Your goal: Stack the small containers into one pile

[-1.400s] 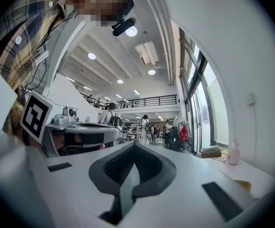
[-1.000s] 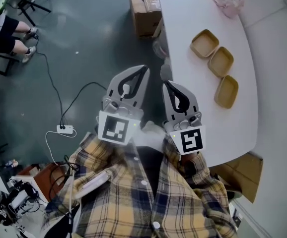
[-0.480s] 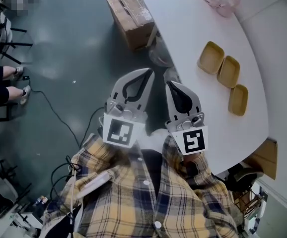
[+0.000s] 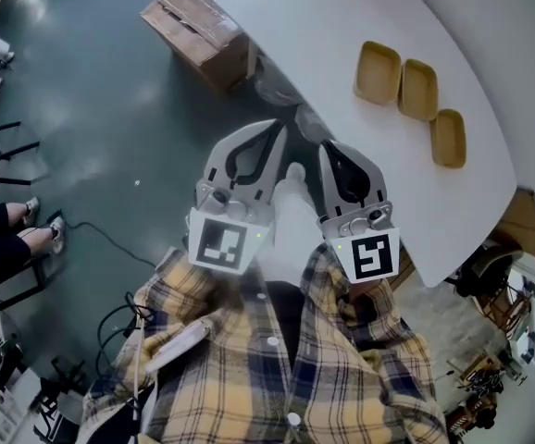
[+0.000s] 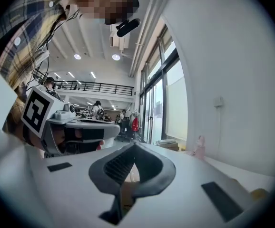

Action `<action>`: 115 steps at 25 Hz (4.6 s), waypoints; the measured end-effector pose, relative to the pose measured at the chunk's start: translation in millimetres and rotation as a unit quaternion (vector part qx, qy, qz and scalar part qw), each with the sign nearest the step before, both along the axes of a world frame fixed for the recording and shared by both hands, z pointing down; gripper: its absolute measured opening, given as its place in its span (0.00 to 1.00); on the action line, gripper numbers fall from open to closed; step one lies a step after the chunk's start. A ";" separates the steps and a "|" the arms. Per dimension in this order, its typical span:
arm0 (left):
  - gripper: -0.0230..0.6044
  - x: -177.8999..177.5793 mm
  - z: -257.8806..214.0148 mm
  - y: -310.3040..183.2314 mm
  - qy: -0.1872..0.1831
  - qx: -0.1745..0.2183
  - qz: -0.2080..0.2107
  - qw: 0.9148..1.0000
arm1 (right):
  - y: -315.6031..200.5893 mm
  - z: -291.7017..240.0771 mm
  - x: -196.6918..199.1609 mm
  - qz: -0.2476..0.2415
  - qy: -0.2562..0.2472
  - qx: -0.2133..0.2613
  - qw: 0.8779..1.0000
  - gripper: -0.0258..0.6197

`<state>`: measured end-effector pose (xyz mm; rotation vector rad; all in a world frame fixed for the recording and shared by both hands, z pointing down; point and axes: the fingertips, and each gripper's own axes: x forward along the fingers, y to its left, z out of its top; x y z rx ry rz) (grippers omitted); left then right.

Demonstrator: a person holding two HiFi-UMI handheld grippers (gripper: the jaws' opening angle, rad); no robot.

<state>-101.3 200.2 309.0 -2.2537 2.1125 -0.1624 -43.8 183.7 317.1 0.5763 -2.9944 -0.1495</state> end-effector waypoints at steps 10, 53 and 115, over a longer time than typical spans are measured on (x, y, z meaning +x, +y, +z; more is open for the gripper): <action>0.06 -1.7 7.0 -51.9 -0.009 0.013 0.036 0.999 | -50.6 21.0 7.5 0.046 0.004 -0.004 0.999 0.06; 0.06 134.1 23.2 -352.3 -0.030 -0.029 0.407 0.912 | -266.4 22.5 188.1 0.468 0.024 -0.042 0.882 0.06; 0.09 77.3 246.3 -384.5 -0.117 -0.447 0.469 0.752 | -282.1 75.5 127.1 0.465 0.043 -0.124 0.875 0.06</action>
